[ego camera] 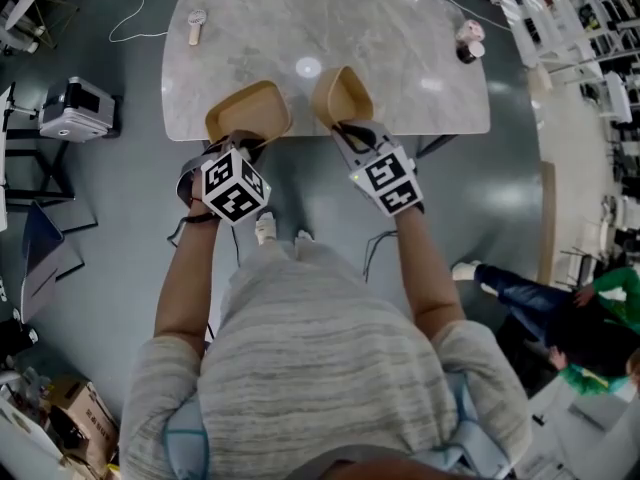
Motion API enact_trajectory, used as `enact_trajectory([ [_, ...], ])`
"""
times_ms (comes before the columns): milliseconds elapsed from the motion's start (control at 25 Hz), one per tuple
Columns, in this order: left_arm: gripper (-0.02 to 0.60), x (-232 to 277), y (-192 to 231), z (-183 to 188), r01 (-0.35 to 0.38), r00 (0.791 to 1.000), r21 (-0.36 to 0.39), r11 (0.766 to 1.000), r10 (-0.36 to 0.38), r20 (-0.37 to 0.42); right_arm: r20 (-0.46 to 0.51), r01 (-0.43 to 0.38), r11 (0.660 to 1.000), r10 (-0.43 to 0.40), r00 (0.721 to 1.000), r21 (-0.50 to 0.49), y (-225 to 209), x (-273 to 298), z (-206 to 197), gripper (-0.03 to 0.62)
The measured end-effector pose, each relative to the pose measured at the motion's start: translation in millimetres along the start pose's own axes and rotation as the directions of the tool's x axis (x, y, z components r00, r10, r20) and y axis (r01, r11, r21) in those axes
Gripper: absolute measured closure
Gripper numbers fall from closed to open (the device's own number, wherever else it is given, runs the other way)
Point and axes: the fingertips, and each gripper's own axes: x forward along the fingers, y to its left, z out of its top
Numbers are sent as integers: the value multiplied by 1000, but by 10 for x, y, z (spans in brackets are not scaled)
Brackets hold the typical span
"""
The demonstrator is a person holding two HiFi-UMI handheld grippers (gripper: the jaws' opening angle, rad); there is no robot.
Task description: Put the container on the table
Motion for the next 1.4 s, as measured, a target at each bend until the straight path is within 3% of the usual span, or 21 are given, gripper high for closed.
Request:
enact_trajectory([
  [520,578,250,173,-173,36,999,-26,999,-37,-34,-178,-53,996,41,983,-65,-112,673,-427,572],
  [1400,578,373,316,-460,64,996,-63,996,-68,-65,-425,-153,982,92,901,-111,-110,1597,-1198,572],
])
